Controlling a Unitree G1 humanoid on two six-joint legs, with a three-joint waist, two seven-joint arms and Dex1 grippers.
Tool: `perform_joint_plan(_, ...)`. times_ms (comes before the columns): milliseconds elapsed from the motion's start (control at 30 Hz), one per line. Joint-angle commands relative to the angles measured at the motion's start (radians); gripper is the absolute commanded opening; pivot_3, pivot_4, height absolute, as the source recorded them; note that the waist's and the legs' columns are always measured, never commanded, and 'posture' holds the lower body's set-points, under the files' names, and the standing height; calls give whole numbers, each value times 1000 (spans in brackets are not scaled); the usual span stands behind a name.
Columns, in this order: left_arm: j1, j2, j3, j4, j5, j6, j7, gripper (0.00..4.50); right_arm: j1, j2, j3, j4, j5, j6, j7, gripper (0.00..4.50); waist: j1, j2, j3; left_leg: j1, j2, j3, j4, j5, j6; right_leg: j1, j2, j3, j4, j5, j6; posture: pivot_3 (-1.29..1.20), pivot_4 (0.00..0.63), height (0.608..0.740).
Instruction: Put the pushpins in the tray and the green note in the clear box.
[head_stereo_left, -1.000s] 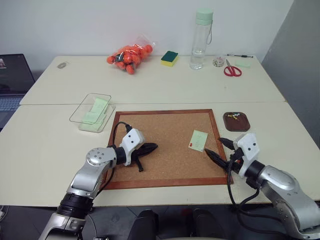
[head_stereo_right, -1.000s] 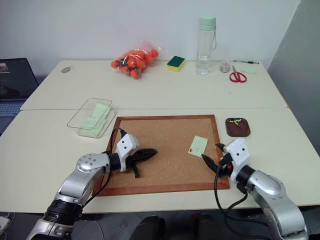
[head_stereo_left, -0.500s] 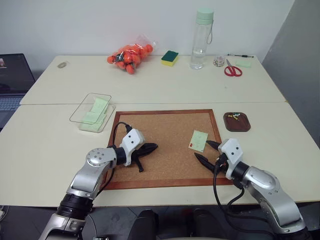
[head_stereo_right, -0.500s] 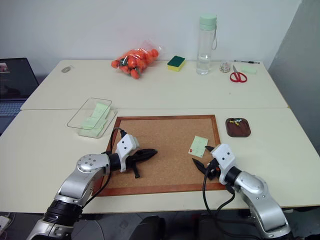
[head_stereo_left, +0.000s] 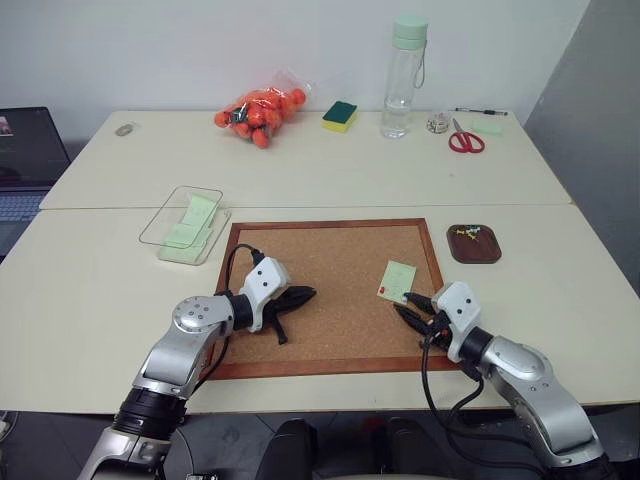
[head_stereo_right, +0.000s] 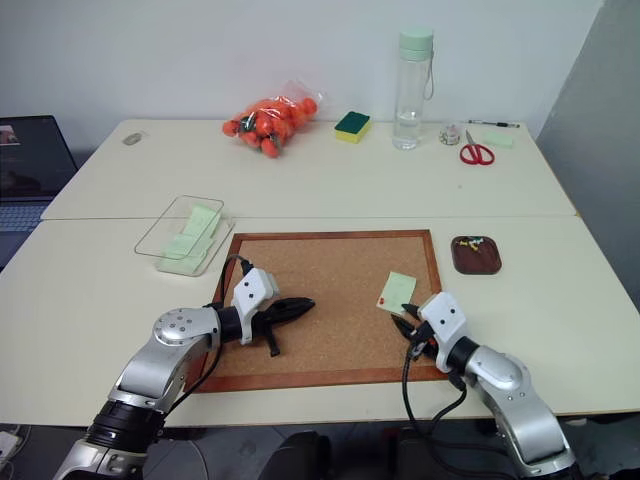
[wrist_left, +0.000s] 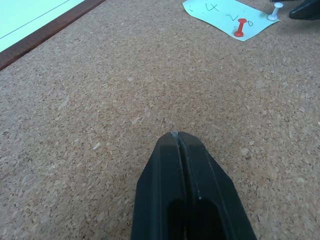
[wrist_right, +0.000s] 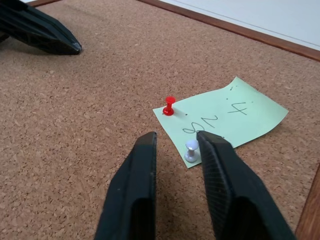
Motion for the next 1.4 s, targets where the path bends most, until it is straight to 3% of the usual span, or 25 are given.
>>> perform_joint_plan(33,30,6,-24,4,19,23,-6,0,5,-1,2,-5,-9,-26,7,465,0,0,0,0,0,0,0,0,0,0,0,0,0,0,0,0,150,740)
perform_joint_plan(100,31,6,-24,4,19,23,-5,0,1,-1,0,0,-10,-28,6,44,0,0,0,0,0,0,0,0,0,0,0,0,0,0,0,0,150,740)
perform_joint_plan(433,33,9,-25,3,19,25,-3,0,-14,-8,-23,-13,4,-24,15,44,0,0,0,0,0,0,0,0,0,0,0,0,0,0,0,0,150,740)
perform_joint_plan(1133,41,11,-32,-2,25,20,-4,0,-66,-35,-131,-183,256,212,51,44,0,0,0,-1,0,0,0,0,0,0,0,0,0,0,0,0,150,740)
perform_joint_plan(1300,40,11,-32,3,27,16,-4,0,-65,-67,-112,-167,184,138,54,44,0,0,0,-1,0,0,0,0,0,0,0,-1,0,0,0,0,150,740)
perform_joint_plan(1400,39,10,-33,5,28,14,-4,0,-57,-93,-91,-152,133,96,59,443,0,0,0,-1,0,0,0,0,0,0,0,-1,0,0,0,0,150,740)
